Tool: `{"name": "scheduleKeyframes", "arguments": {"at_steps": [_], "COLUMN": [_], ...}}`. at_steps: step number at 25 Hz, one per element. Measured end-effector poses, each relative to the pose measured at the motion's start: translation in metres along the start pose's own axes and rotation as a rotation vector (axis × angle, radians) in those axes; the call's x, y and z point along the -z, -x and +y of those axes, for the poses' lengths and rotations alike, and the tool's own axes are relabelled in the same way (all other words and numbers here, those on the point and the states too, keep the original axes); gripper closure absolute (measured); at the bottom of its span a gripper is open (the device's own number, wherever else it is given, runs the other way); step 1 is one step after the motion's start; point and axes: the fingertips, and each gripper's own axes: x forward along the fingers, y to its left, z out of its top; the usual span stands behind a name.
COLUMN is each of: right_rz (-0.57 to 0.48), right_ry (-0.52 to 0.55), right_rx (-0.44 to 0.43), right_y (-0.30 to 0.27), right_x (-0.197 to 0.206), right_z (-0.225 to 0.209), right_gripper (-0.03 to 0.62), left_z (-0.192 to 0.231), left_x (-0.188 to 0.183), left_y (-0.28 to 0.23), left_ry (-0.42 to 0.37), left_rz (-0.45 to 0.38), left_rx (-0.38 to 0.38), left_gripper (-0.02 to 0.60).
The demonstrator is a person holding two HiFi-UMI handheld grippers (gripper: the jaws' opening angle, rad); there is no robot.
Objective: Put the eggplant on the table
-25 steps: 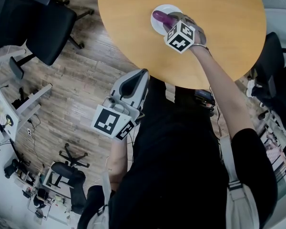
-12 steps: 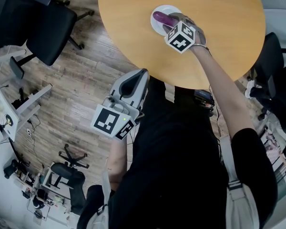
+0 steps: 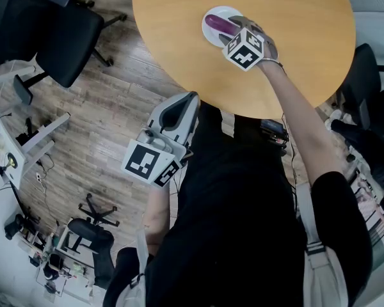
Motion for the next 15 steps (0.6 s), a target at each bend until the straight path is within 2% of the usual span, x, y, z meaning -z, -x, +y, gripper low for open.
{"name": "scheduleKeyframes", "arguments": {"at_steps": [15], "right_rz": [-0.082], "right_ry": [0.037], "right_rx": [0.07], "right_y": [0.052], "right_x": [-0.018], "right_z": [-0.01], "right_gripper": [0.351], "left_z": [-0.012], "left_x": [-0.008], "left_y": [-0.004], "left_ry": [-0.043], "left_rz": [0.005], "left_rx": [0.04], "left_gripper": [0.569]}}
